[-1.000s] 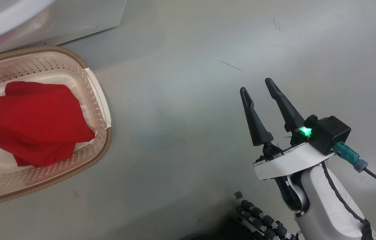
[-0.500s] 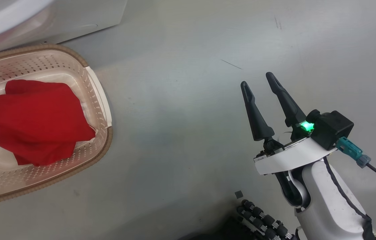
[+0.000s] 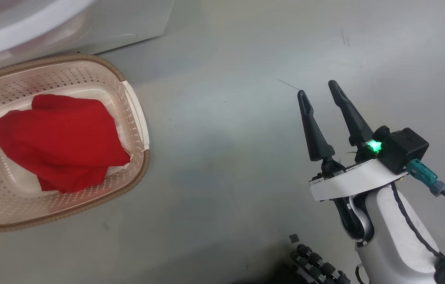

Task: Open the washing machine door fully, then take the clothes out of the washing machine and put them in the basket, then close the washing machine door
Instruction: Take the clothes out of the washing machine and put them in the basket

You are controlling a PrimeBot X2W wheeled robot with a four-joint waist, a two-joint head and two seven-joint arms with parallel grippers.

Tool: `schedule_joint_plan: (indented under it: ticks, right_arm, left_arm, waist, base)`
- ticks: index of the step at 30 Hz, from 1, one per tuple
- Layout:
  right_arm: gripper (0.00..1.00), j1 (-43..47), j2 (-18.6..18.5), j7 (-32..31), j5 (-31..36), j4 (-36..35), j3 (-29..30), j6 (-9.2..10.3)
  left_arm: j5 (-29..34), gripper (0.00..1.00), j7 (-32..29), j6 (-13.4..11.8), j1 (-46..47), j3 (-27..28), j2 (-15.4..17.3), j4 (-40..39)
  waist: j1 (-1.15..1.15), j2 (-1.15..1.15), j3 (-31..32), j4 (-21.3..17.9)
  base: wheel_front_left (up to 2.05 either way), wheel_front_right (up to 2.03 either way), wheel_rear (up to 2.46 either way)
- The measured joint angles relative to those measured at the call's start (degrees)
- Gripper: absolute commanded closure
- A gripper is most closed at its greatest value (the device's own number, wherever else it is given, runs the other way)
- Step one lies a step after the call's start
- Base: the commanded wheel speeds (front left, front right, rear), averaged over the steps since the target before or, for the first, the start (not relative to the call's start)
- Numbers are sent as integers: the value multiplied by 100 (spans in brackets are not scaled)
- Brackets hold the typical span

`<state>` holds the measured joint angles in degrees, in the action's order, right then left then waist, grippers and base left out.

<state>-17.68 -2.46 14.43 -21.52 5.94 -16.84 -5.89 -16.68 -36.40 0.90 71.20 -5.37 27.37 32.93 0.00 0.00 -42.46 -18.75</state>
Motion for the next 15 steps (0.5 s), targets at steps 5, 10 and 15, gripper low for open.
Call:
schedule_joint_plan:
  ticks: [5,10,15]
  right_arm:
    - [0,1,0,0,79,34,63,0]
    - [0,6,-21,1,162,79,110,-1]
    - [0,65,-65,0,220,137,140,-1]
  left_arm:
    - [-162,100,487,66,-244,92,-166,-126]
    - [-254,100,1088,92,-593,172,-326,-279]
    - [-350,100,1736,85,-975,385,-423,-428]
  waist:
    - [-1,0,138,131]
    - [-1,0,312,283]
    - [-1,0,522,426]
  base:
    - [0,0,0]
    - [0,0,0]
    - [0,0,0]
